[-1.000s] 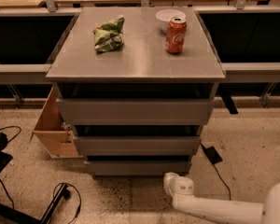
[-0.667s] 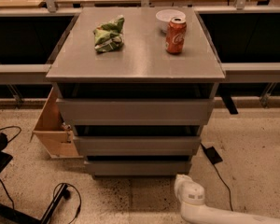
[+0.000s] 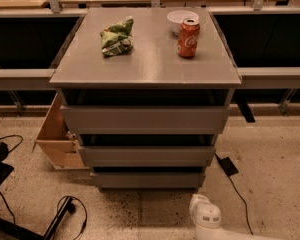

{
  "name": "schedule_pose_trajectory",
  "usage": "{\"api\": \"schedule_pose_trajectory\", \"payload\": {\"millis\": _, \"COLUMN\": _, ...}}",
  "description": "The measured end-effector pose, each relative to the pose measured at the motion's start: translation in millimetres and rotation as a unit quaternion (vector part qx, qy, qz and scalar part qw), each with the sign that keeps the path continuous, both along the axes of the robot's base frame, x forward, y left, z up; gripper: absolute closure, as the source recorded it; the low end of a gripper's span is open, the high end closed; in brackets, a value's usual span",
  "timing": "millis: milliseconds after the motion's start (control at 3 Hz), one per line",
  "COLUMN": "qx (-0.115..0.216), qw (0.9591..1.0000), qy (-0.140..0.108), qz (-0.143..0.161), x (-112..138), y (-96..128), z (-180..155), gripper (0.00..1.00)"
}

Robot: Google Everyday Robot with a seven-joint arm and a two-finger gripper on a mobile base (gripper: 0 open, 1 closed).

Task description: Close bottom drawer

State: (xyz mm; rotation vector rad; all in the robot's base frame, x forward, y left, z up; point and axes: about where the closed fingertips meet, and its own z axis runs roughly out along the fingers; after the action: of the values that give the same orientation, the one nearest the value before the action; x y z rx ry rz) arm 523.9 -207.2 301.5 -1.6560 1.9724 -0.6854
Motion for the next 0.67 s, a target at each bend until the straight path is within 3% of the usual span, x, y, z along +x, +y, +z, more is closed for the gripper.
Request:
{"api": "schedule_pose_trajectory", "payload": {"millis": 333, "qx": -0.019, "qw": 0.9997, "qy": 0.001, "qz": -0.016, "x": -4.6, "y": -5.5, "z": 5.3, "gripper": 1.00}}
{"api": "schedule_pose_trajectory", "payload": {"millis": 667, "qx": -0.055, "qw": 0.9971, "qy": -0.033, "qz": -0.042, "x": -21.2, "y": -4.0, "z": 49.4, "gripper": 1.00}}
